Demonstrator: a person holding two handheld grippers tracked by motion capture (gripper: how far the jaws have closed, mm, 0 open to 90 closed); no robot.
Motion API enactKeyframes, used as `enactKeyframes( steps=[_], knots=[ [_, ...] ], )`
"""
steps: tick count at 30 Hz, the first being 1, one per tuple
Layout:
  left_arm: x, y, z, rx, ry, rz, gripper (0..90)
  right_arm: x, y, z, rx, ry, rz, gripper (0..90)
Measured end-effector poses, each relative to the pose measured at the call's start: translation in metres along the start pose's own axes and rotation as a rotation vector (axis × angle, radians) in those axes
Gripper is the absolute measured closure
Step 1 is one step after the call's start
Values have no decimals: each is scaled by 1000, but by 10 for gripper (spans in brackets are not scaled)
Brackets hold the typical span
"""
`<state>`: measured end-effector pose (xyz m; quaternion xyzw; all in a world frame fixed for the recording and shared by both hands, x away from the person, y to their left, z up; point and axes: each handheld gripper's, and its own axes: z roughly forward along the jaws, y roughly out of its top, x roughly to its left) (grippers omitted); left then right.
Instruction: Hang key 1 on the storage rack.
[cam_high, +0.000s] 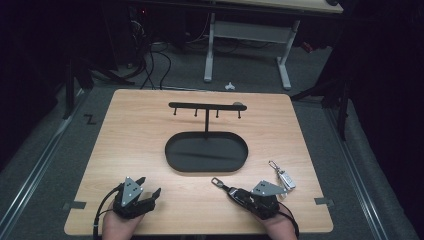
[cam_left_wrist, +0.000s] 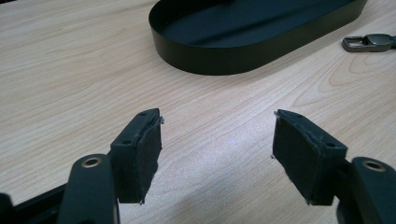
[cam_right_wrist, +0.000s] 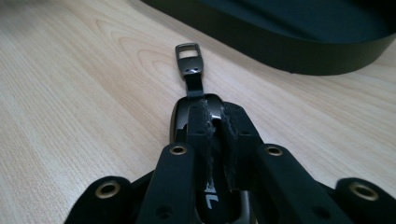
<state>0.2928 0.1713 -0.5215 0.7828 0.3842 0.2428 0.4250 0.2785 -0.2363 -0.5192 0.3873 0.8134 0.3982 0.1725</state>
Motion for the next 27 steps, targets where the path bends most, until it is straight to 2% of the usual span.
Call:
enactKeyframes(
  steps=[5, 12, 16, 24, 27],
  knots=[
    [-1, 0, 1, 0, -6, 0, 332, -8, 0, -7, -22, -26, 30, 793],
    [-2, 0, 1, -2, -10, 5, 332, -25, -4, -15, -47, -93, 71, 728],
    [-2, -1, 1, -2, -13, 4, 332, -33, -7, -16, -37, -112, 86, 666],
    [-3, -1, 0, -3, -12, 10, 332, -45, -9, -15, 0, -152, 118, 608],
    [-4, -1, -2, -10, -16, 2, 334, -47, -8, -12, 36, -183, 122, 587]
  ],
)
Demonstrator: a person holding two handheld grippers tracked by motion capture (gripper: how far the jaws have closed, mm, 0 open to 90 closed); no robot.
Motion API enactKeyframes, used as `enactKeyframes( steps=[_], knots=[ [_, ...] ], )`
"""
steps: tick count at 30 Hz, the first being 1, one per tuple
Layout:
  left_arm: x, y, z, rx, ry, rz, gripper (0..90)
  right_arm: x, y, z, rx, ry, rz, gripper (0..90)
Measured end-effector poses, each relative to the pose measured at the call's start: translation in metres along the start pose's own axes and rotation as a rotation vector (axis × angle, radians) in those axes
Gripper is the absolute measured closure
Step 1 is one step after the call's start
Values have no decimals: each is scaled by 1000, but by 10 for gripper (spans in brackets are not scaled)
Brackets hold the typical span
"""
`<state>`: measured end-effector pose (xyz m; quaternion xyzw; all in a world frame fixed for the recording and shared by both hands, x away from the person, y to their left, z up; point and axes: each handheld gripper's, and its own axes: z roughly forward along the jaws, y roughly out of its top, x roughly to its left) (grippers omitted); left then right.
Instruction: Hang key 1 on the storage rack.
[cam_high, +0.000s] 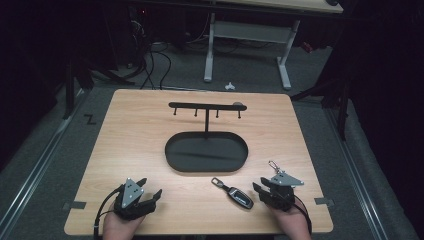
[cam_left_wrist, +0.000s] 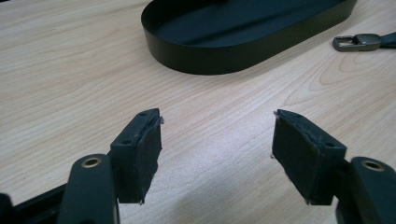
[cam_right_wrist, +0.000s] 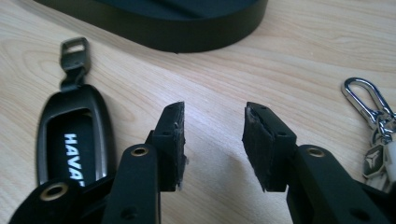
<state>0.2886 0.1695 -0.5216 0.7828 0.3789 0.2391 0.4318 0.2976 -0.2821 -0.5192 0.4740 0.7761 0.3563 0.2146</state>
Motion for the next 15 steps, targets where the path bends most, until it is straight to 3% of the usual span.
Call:
enactKeyframes(
  steps=[5, 9, 12, 15],
  knots=[
    [-1, 0, -1, 2, -8, -2, 334, -3, 6, 1, 49, 22, 10, 568],
    [-2, -1, 0, 7, -13, -1, 335, -5, 11, 4, 128, 38, 29, 560],
    [-3, 0, 0, 5, -19, 0, 335, -5, 15, 5, 194, 27, -10, 547],
    [-2, 0, 1, 4, -27, -4, 335, -3, 22, 6, 251, 44, -13, 517]
  ],
)
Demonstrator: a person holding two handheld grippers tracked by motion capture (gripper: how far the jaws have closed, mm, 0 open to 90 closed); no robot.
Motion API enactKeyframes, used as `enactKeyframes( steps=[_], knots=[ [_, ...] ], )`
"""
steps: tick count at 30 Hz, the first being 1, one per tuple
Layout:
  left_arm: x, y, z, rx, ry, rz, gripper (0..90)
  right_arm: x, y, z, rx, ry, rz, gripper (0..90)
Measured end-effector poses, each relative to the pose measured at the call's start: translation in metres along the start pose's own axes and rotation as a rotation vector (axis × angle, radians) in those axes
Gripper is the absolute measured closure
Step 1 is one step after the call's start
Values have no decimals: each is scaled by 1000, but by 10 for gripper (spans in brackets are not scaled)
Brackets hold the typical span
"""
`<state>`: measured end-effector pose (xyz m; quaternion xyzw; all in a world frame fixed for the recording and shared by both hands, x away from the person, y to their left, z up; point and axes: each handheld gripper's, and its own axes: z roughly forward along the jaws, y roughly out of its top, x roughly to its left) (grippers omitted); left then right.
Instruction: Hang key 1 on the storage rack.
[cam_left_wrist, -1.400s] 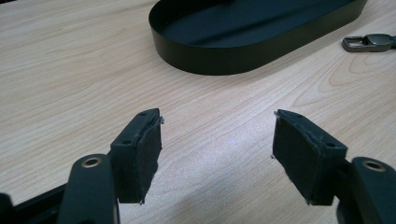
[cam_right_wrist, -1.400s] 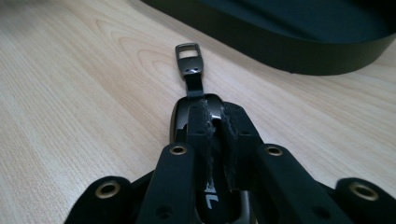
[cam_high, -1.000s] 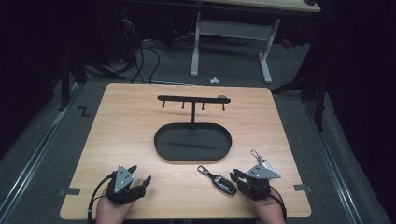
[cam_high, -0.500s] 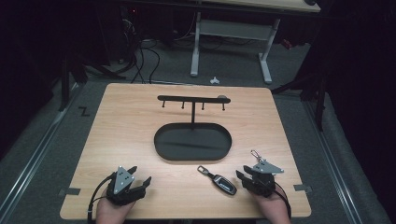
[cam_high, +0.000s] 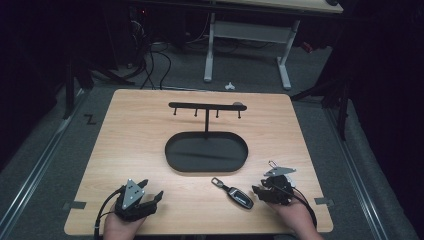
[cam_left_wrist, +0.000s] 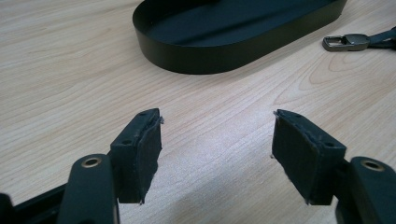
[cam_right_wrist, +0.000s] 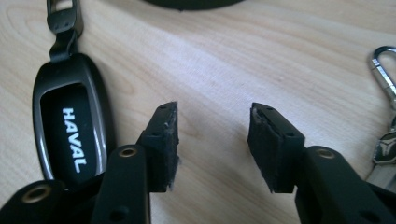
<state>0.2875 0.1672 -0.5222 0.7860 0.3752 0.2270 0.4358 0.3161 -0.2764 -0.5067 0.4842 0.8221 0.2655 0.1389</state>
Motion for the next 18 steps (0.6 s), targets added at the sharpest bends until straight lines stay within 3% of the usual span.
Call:
enactKeyframes(
  steps=[3, 5, 9, 12, 18],
  knots=[
    [1, 1, 1, -4, -7, -1, 334, 5, 8, -1, 71, -22, -37, 487],
    [2, 1, 2, -10, -12, -3, 334, 7, 13, -1, 104, -19, -21, 476],
    [5, 2, 4, -15, -21, -6, 333, 11, 16, 0, 179, -29, -33, 446],
    [7, 3, 5, -19, -32, -18, 333, 9, 17, 2, 218, -49, -8, 429],
    [4, 5, 9, -13, -46, 6, 333, 4, 27, 1, 303, -77, -3, 403]
  ],
)
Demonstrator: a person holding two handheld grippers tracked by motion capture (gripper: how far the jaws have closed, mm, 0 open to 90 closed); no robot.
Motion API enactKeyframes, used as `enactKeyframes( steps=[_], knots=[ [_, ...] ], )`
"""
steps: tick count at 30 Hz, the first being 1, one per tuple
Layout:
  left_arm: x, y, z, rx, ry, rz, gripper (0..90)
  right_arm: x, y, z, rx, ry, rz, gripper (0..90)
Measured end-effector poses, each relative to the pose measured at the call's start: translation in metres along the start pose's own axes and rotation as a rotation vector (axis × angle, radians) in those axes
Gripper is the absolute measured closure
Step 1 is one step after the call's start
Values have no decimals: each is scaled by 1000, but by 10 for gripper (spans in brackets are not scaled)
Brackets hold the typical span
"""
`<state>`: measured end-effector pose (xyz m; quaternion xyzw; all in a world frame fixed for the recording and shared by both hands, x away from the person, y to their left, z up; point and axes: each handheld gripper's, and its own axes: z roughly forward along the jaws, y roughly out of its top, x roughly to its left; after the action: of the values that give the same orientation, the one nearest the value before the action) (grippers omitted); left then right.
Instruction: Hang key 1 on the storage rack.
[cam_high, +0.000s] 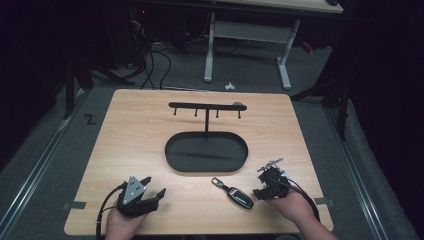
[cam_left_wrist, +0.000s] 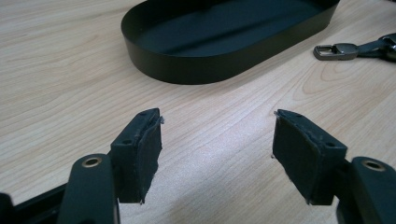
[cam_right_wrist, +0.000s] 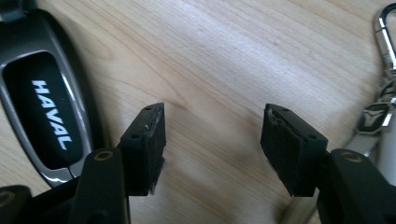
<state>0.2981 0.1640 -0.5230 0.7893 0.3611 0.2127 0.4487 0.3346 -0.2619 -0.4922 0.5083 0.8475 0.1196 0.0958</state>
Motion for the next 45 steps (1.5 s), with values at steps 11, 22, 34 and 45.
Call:
enactKeyframes(
  steps=[11, 22, 34, 45],
  knots=[
    [-3, 1, 3, 5, -11, 11, 333, 1, 26, -2, 197, 18, -85, 347],
    [-3, 0, 2, 7, -24, 3, 334, 12, 38, -8, 288, 22, -190, 319],
    [-4, -1, 4, 19, -32, 9, 334, 43, 61, -14, 236, 89, -204, 294],
    [-3, -2, 3, 16, -31, 8, 333, 70, 80, 3, 213, 120, -303, 346]
  ],
)
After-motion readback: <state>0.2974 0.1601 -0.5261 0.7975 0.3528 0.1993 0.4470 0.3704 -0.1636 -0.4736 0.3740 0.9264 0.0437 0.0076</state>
